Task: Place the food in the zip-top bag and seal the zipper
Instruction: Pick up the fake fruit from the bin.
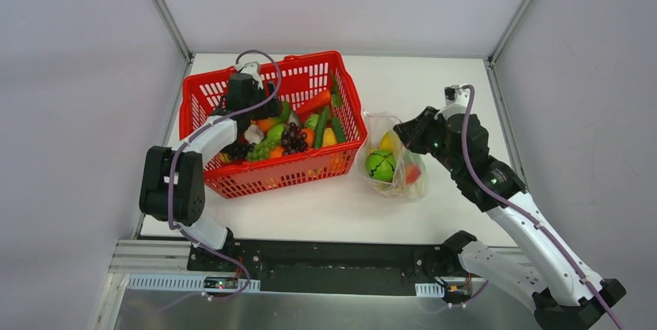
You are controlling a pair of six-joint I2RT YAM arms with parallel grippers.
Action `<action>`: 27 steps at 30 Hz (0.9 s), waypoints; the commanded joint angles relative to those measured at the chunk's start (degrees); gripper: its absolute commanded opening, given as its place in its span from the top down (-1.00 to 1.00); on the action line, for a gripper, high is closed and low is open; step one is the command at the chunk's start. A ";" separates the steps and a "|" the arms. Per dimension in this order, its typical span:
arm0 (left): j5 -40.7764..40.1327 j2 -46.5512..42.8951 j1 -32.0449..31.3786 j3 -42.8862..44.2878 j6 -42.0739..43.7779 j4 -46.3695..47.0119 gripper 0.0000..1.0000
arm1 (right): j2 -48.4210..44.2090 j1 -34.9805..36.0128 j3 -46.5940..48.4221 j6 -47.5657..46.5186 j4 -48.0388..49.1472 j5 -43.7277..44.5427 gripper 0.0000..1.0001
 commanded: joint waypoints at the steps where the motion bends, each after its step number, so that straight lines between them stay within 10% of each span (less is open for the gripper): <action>1: 4.84 -2.70 0.09 -4.75 -3.26 -1.07 -0.37 | -1.25 0.14 1.16 -0.32 1.04 0.62 0.76; 14: 2.63 -3.54 -1.77 -7.38 -0.18 -1.31 -0.41 | -0.76 0.13 1.09 -0.44 1.02 0.11 0.75; 21: 0.71 -5.52 -2.28 -7.67 -0.58 -1.64 0.23 | -1.07 0.16 0.99 -0.53 1.09 0.74 0.75; 27: -0.90 -11.09 -2.28 -8.91 -0.16 -1.80 0.31 | -0.53 0.13 1.16 -0.54 1.14 0.65 0.75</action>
